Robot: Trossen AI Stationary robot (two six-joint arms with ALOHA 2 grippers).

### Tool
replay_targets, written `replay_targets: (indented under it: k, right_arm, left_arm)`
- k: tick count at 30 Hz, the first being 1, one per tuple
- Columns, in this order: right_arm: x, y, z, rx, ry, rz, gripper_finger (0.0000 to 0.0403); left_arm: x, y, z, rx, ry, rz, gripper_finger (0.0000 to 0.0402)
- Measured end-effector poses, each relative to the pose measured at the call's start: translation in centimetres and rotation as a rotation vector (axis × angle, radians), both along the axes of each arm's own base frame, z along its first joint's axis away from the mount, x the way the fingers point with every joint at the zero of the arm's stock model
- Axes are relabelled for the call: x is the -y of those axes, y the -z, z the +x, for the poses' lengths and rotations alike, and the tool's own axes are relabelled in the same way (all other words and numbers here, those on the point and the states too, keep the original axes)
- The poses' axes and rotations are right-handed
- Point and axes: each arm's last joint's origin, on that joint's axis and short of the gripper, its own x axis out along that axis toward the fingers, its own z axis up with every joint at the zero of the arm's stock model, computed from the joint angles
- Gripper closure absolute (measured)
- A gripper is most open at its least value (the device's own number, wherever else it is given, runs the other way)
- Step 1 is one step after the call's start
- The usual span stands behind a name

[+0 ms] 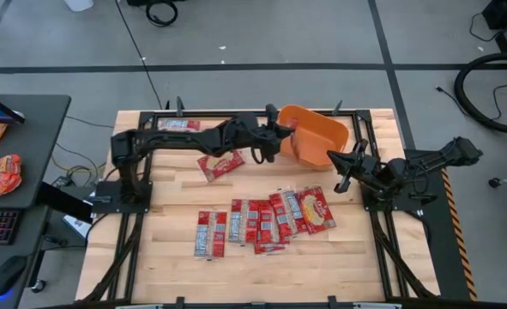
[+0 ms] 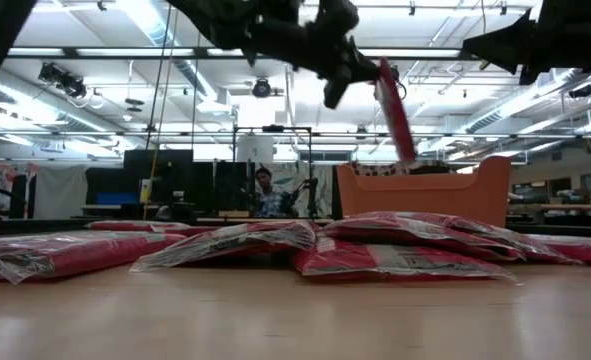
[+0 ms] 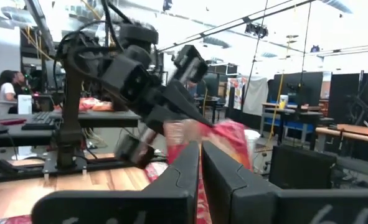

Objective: Sort popcorn bags into baskets
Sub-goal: Put the red popcorn bag into the orange bin

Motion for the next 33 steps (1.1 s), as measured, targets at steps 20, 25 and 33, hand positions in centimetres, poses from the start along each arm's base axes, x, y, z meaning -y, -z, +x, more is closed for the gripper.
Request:
replay_targets:
  k: [20,25,33]
  right_arm:
    - [-0.3,0.1,0.0,-0.009,-0.026,-0.004,0.0378]
    - [-0.6,0.1,-0.1,-0.008,-0.051,-0.005,0.0378]
    - [-0.6,0.0,-0.1,-0.005,-0.054,-0.005,0.0378]
  left_arm:
    - [-7.1,4.7,7.9,-0.087,0.093,-0.052,0.0398]
    - [-8.8,6.7,6.7,-0.275,0.034,-0.131,0.0393]
    - [-8.4,6.2,5.6,-0.409,-0.135,-0.156,0.0311]
